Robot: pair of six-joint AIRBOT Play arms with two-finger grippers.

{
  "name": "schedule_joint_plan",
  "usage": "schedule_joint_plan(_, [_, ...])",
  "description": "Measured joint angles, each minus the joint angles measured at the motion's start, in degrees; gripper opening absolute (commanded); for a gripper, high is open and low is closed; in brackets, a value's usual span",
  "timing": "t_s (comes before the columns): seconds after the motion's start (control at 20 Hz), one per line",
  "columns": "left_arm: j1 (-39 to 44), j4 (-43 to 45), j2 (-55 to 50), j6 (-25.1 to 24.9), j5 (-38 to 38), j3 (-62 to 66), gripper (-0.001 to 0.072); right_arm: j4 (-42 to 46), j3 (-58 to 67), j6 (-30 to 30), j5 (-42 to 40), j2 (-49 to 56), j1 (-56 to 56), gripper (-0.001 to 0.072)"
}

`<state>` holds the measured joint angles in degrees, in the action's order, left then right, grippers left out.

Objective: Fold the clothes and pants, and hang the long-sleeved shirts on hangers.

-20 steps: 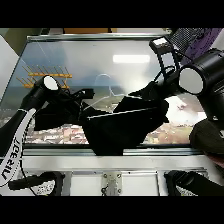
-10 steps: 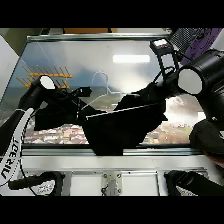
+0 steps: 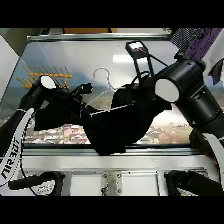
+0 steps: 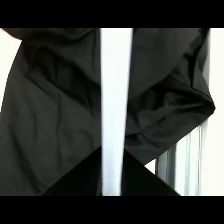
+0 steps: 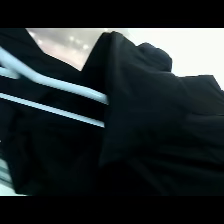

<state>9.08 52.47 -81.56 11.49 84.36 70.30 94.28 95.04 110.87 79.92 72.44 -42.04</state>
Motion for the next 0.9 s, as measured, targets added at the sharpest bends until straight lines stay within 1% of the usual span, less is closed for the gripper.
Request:
schedule_joint_plan(0.25, [0.0,-1.2,0.0,0.0,0.0,0.0,0.0014,-0.5,0.0,3.0,-7.3,1.4,-3.6,0.0018])
schedule_joint_plan(0.4, [0.0,-1.3,0.0,0.0,0.0,0.0,0.0014,-0.9,0.0,3.9,-10.2,2.0,-4.8,0.0018])
schedule_joint_plan(0.85, [0.0,-1.5,0.0,-0.1,0.6,0.0,0.0014,-2.0,0.0,4.7,-12.9,3.0,-5.6,0.0032])
schedule_joint_plan(0.9, [0.0,-1.5,0.0,-0.1,0.9,0.0,0.0015,-2.0,0.0,4.7,-12.9,3.0,-5.6,0.0111])
